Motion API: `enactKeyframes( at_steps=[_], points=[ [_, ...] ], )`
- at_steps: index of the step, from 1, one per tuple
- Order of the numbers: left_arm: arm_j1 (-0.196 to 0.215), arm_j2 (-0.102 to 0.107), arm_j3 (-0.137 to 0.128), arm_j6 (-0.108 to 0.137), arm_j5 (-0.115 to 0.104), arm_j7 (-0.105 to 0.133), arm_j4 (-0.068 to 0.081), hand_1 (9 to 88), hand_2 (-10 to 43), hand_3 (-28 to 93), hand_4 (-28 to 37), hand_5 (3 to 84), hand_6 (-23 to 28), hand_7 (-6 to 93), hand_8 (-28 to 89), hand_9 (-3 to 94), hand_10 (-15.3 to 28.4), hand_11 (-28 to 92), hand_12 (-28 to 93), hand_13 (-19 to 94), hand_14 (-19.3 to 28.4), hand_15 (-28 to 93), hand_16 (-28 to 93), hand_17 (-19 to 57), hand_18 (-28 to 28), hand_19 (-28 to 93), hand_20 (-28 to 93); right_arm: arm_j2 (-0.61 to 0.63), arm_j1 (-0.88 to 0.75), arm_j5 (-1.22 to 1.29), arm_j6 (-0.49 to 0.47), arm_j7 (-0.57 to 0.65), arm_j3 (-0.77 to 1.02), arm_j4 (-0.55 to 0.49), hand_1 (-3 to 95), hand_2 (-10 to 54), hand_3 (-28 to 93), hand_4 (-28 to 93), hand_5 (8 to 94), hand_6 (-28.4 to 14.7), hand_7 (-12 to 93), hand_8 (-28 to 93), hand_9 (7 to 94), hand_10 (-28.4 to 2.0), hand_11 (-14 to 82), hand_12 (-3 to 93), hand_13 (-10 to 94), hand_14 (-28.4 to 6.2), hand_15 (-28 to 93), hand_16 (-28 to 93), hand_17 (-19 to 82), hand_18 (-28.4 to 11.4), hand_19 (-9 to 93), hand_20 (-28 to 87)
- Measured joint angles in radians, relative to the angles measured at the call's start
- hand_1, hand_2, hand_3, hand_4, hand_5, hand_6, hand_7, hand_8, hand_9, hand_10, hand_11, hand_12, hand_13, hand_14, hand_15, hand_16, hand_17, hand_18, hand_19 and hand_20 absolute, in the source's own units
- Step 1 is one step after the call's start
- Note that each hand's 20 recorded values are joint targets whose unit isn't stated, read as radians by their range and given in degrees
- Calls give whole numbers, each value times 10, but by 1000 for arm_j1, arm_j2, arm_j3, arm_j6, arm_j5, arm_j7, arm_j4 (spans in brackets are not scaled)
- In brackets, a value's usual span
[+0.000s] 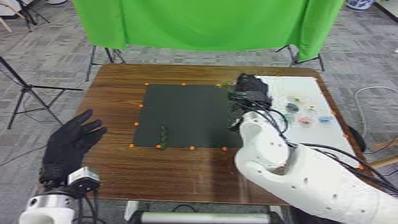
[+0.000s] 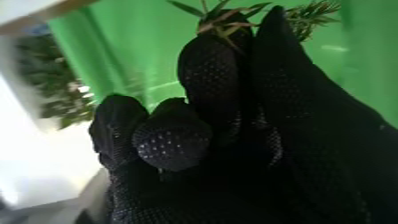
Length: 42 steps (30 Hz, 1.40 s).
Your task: Arrange flowers
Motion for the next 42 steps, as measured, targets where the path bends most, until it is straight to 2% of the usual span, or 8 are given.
enactKeyframes(
  at_steps=[7, 11, 15, 18, 34, 42],
  points=[
    [-16, -2, -1, -10, 3, -5, 6, 240, 51, 822, -218, 405, 104, 159, -103, 387, 200, 307, 106, 288, 265, 550, -93, -82, 238, 592, 32, -97, 27, 30, -96, -64, 13, 30, 486, -86, 834, -283, 864, -30, 259, 96, 851, -124, 541, 213, 808, -99, 812, 183, 473, -250, 932, 620],
    [-23, -5, 1, -18, 4, -8, 13, 241, 50, 822, -219, 405, 104, 160, -103, 387, 200, 307, 106, 288, 264, 550, -92, -82, 238, 592, 31, -146, -11, 33, -142, -84, 20, 63, 487, -86, 833, -283, 864, -31, 258, 96, 851, -125, 541, 213, 808, -99, 811, 183, 473, -251, 932, 620],
    [-42, -6, 11, -28, 6, -13, 25, 241, 51, 821, -220, 404, 103, 160, -103, 387, 200, 306, 106, 288, 264, 551, -92, -82, 238, 592, 31, -198, -78, 30, -225, -98, 48, 95, 486, -85, 834, -283, 864, -30, 257, 96, 851, -126, 540, 213, 807, -100, 811, 183, 472, -250, 932, 619],
    [-55, -6, 16, -31, 7, -15, 30, 242, 51, 820, -221, 404, 103, 160, -103, 386, 200, 306, 106, 288, 265, 551, -92, -82, 238, 592, 31, -220, -120, 33, -247, -107, 58, 105, 485, -84, 832, -283, 863, -30, 257, 95, 850, -126, 540, 213, 807, -101, 811, 183, 472, -250, 932, 619],
    [-60, -5, 21, -32, 8, -15, 30, 245, 54, 821, -217, 404, 103, 160, -103, 387, 201, 307, 106, 288, 265, 551, -92, -82, 238, 592, 30, -252, -145, 30, -299, -156, 55, 97, 450, -95, 827, -283, 849, -38, 263, 78, 828, -130, 544, 215, 790, -105, 811, 182, 462, -250, 932, 617],
    [-59, -3, 21, -31, 8, -21, 28, 248, 55, 822, -209, 406, 104, 161, -103, 387, 202, 308, 105, 288, 265, 552, -93, -82, 238, 593, 30, -267, -157, 17, -403, -143, 68, 91, 425, -95, 816, -283, 838, -41, 264, 73, 818, -137, 549, 213, 786, -106, 814, 177, 464, -251, 932, 621]
  ],
)
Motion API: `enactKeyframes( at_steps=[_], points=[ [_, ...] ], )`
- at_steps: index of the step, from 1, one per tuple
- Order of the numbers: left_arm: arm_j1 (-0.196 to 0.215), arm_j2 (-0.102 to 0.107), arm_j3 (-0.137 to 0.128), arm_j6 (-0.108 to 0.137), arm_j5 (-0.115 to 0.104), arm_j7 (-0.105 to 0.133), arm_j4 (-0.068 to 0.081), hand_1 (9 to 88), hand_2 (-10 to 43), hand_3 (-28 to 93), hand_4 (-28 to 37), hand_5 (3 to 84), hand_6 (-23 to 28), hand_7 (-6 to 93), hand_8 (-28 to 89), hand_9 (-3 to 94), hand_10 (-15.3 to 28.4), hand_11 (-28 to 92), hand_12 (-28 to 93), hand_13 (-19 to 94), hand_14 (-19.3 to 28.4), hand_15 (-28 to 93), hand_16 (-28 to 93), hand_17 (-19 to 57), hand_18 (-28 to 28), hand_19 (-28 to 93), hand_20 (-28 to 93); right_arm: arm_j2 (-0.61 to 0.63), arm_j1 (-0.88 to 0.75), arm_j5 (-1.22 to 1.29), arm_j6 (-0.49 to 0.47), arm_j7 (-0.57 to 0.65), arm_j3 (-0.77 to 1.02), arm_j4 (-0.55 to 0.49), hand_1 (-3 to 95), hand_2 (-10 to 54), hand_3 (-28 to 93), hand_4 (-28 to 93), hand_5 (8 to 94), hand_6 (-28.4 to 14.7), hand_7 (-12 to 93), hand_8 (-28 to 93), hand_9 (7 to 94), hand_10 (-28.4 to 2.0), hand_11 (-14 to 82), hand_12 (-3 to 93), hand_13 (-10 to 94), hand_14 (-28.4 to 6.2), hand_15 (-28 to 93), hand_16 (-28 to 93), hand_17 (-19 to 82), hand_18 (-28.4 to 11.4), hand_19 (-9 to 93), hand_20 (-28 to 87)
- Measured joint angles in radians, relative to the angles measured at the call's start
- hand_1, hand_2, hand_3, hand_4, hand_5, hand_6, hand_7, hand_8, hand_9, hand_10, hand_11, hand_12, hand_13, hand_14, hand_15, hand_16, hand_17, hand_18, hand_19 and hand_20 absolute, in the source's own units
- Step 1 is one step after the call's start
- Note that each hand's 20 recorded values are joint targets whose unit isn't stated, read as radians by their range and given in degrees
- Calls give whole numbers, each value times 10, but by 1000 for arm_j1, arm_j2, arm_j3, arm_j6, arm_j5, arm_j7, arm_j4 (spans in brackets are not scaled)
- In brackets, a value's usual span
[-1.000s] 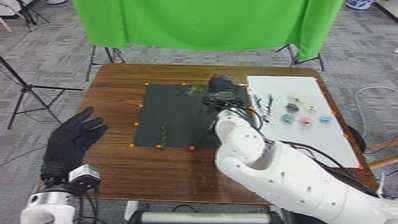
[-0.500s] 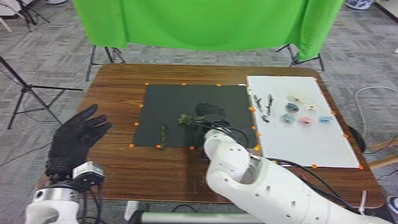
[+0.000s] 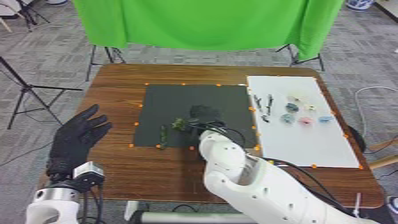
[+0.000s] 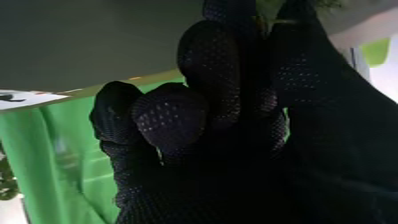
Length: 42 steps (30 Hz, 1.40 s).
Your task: Arrange flowers
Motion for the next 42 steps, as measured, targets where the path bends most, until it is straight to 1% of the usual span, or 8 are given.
enactKeyframes(
  at_steps=[10, 23, 25, 26, 29, 34, 37, 42],
  points=[
    [0, 4, 1, 0, 0, -1, 0, 249, 56, 821, -206, 406, 104, 162, -104, 386, 201, 309, 104, 288, 265, 552, -94, -82, 237, 594, 28, -24, -26, -1, -46, 4, 32, -6, 364, -91, 834, -282, 831, -40, 249, 46, 810, -148, 548, 212, 779, -110, 819, 173, 463, -252, 932, 626],
    [0, 5, 2, 2, 0, -3, 0, 250, 56, 822, -207, 406, 104, 163, -104, 386, 202, 308, 104, 288, 265, 552, -94, -82, 237, 595, 27, -32, -29, 12, -43, -1, 35, -15, 334, -67, 844, -278, 836, -36, 251, -24, 812, -151, 547, 211, 780, -112, 821, 167, 462, -254, 932, 630],
    [0, 6, 2, 2, 0, -4, 0, 250, 56, 822, -207, 406, 105, 162, -105, 386, 202, 308, 105, 288, 265, 553, -94, -82, 237, 595, 27, -32, -30, 13, -37, -1, 37, -16, 321, -65, 839, -260, 834, -36, 267, -107, 808, -153, 548, 214, 780, -112, 821, 167, 467, -255, 932, 630],
    [0, 6, 2, 2, 1, -5, 0, 250, 56, 822, -207, 406, 105, 162, -105, 386, 202, 308, 105, 288, 265, 553, -94, -82, 237, 595, 26, -32, -30, 11, -30, 0, 35, -17, 316, -71, 835, -258, 833, -38, 267, -117, 806, -155, 551, 216, 784, -111, 821, 165, 478, -257, 932, 631],
    [1, 5, 2, 2, 2, -8, -2, 251, 56, 822, -208, 406, 106, 161, -104, 386, 202, 308, 104, 288, 265, 553, -94, -82, 238, 595, 26, -18, -10, -31, 20, 26, -15, -18, 295, -75, 816, -253, 822, -49, 271, -116, 789, -169, 569, 222, 788, -114, 826, 166, 500, -263, 932, 632],
    [9, 0, -7, 2, 2, -10, -9, 250, 56, 822, -207, 407, 105, 161, -103, 386, 200, 309, 105, 288, 265, 553, -95, -82, 238, 596, 26, 55, 73, -246, 214, 122, -182, -43, 275, -61, 812, -244, 782, -65, 278, -120, 757, -181, 581, 222, 774, -116, 831, 170, 493, -263, 932, 632],
    [18, -1, -10, 3, 2, -9, -11, 250, 57, 821, -207, 407, 106, 161, -104, 386, 201, 309, 105, 288, 265, 554, -95, -82, 237, 596, 25, 108, 91, -250, 269, 120, -166, -107, 266, -49, 815, -240, 733, -75, 254, -128, 729, -191, 567, 210, 749, -123, 831, 167, 469, -260, 932, 611],
    [37, -1, -14, 11, 2, -5, -19, 250, 57, 820, -208, 407, 106, 161, -104, 386, 202, 309, 105, 288, 265, 553, -95, -82, 237, 596, 25, 187, 100, -39, 289, 98, -43, -187, 268, -48, 817, -238, 693, -98, 202, -127, 682, -209, 521, 187, 722, -133, 835, 156, 459, -261, 932, 597]
  ],
)
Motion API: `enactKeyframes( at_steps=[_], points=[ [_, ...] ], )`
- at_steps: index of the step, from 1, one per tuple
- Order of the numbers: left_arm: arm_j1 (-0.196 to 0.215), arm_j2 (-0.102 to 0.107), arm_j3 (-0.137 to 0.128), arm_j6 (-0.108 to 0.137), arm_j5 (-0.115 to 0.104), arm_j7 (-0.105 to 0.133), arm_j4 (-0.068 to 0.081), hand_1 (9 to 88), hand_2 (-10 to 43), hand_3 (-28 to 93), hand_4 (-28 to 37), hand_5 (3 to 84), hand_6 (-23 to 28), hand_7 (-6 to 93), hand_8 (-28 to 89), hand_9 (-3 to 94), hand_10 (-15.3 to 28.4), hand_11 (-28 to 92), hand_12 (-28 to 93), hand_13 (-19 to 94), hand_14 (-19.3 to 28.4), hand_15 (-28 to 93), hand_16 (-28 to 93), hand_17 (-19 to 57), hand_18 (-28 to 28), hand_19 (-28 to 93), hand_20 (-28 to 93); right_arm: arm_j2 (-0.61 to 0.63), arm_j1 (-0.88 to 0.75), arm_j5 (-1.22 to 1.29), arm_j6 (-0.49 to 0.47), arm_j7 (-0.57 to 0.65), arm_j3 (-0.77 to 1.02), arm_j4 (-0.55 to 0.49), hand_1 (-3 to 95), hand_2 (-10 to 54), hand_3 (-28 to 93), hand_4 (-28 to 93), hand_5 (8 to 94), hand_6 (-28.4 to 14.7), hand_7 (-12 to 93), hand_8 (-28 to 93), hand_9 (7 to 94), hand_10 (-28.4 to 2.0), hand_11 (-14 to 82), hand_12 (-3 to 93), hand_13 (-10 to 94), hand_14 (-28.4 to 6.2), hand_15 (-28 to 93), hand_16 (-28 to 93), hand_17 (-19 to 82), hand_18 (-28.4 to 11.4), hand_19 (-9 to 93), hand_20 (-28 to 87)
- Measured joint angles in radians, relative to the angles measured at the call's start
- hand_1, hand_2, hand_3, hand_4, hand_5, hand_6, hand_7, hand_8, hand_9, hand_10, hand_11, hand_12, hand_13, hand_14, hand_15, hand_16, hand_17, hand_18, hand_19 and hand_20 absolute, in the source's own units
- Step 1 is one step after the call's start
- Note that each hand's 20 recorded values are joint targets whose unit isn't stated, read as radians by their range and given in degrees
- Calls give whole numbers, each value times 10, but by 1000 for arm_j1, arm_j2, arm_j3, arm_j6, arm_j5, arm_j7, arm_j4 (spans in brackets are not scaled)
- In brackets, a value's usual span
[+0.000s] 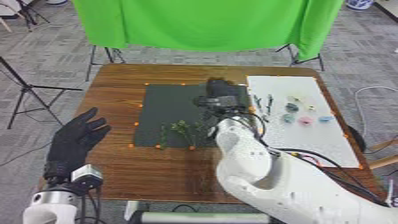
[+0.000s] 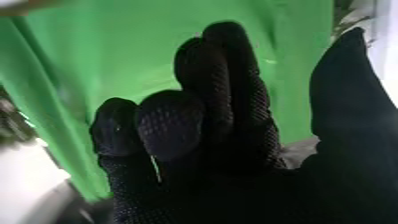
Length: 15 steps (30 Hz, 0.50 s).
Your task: Arrange flowers
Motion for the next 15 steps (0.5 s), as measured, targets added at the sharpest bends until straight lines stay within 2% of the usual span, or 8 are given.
enactKeyframes(
  at_steps=[3, 8, 12, 15],
  points=[
    [9, 0, 0, 4, 0, 3, -2, 251, 57, 818, -209, 408, 107, 160, -104, 387, 202, 308, 105, 288, 265, 554, -95, -82, 237, 596, 25, 34, -1, 82, -28, 2, 66, 13, 270, -51, 817, -237, 693, -104, 189, -122, 679, -215, 514, 185, 721, -134, 837, 151, 461, -261, 932, 601],
    [19, 0, 2, 12, -2, 12, -4, 249, 57, 819, -210, 408, 107, 160, -103, 387, 201, 309, 105, 287, 265, 554, -94, -82, 237, 596, 24, 84, 14, 89, -148, 34, 79, 102, 264, -55, 815, -240, 673, -112, 176, -115, 665, -218, 521, 188, 720, -133, 843, 148, 465, -260, 932, 607],
    [22, 1, 7, 19, -3, 21, -4, 249, 57, 819, -211, 408, 106, 161, -103, 386, 202, 308, 105, 288, 265, 554, -95, -82, 237, 597, 24, 108, 48, 144, -134, 75, 21, 198, 257, -56, 815, -244, 663, -116, 174, -114, 659, -219, 528, 186, 720, -131, 850, 145, 468, -259, 932, 610],
    [20, 2, 9, 22, -4, 25, -4, 249, 57, 819, -211, 407, 106, 162, -103, 387, 203, 309, 105, 288, 265, 554, -95, -82, 237, 597, 23, 116, 82, 186, -78, 107, -46, 264, 256, -56, 816, -246, 662, -118, 173, -114, 655, -220, 533, 186, 719, -130, 853, 145, 469, -258, 932, 614]
  ],
)
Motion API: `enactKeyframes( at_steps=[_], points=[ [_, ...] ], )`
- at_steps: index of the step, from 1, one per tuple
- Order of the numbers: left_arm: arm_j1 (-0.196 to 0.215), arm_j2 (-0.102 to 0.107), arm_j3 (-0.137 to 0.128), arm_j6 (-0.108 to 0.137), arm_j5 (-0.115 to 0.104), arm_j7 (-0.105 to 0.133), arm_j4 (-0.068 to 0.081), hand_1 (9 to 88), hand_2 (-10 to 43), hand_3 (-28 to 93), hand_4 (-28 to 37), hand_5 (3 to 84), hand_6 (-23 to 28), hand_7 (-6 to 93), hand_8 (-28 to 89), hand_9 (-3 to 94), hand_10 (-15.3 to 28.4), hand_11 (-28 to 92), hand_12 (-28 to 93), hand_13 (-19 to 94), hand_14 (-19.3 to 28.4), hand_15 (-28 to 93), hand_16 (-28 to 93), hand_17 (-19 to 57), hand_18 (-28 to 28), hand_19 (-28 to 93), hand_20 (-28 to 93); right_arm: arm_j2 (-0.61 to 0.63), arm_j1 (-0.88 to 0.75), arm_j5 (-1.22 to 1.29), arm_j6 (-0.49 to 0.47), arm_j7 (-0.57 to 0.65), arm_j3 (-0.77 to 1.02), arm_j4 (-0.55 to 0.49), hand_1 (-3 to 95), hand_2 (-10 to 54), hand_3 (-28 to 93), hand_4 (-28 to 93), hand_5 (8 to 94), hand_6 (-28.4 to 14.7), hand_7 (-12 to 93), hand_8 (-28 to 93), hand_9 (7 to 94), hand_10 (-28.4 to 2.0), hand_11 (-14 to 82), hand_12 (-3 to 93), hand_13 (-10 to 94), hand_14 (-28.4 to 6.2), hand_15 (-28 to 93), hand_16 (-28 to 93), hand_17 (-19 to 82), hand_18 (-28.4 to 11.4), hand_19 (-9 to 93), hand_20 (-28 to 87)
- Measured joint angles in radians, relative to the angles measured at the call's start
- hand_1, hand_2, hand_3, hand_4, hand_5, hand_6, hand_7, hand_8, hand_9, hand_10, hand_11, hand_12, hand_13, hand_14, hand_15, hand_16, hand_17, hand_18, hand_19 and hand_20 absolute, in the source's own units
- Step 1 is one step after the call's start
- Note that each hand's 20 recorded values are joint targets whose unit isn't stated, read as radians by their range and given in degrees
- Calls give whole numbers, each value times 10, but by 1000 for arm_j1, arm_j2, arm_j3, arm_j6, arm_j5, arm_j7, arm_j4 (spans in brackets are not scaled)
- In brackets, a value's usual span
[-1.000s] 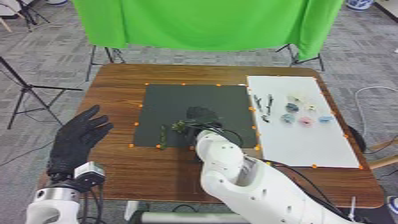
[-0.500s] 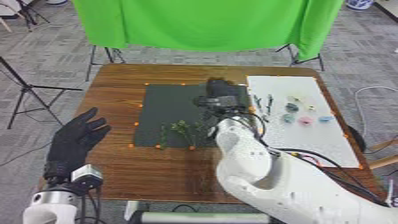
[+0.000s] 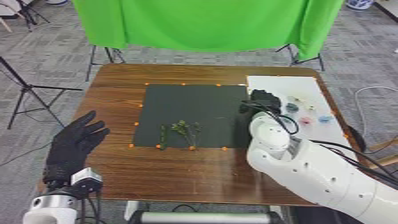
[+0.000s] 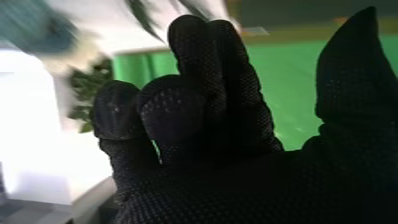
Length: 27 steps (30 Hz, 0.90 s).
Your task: Arrange flowers
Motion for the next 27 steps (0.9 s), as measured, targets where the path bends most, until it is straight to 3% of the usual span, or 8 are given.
enactKeyframes(
  at_steps=[7, 12, 14, 27],
  points=[
    [0, 0, 3, 6, -3, 6, 0, 250, 57, 818, -212, 409, 107, 161, -104, 388, 202, 309, 104, 289, 266, 554, -95, -82, 237, 597, 23, 8, 9, -18, 47, 24, -28, 30, 252, -57, 823, -246, 679, -109, 191, -113, 665, -212, 558, 189, 727, -125, 859, 142, 477, -253, 932, 622],
    [0, -1, 3, 7, -4, 6, 0, 250, 57, 819, -212, 410, 108, 161, -103, 388, 202, 311, 105, 289, 266, 555, -95, -82, 237, 598, 23, 29, 60, -105, 230, 46, -149, 34, 251, -57, 830, -247, 686, -104, 207, -118, 669, -209, 567, 188, 731, -125, 859, 142, 478, -253, 932, 625],
    [0, -1, 3, 7, -4, 6, 0, 250, 57, 818, -211, 410, 109, 160, -103, 388, 202, 312, 105, 289, 266, 555, -95, -82, 237, 598, 23, 32, 61, -110, 261, 50, -148, 33, 252, -57, 831, -248, 687, -103, 211, -121, 670, -209, 569, 188, 731, -125, 859, 142, 478, -253, 932, 625],
    [-1, -7, 3, 6, -3, 4, 1, 249, 57, 819, -212, 410, 108, 160, -103, 389, 203, 311, 104, 289, 265, 554, -95, -81, 237, 598, 23, 62, 25, -59, 202, 69, -9, 32, 251, -59, 836, -252, 658, -119, 192, -121, 639, -221, 560, 181, 705, -135, 851, 138, 453, -260, 932, 591]
  ],
)
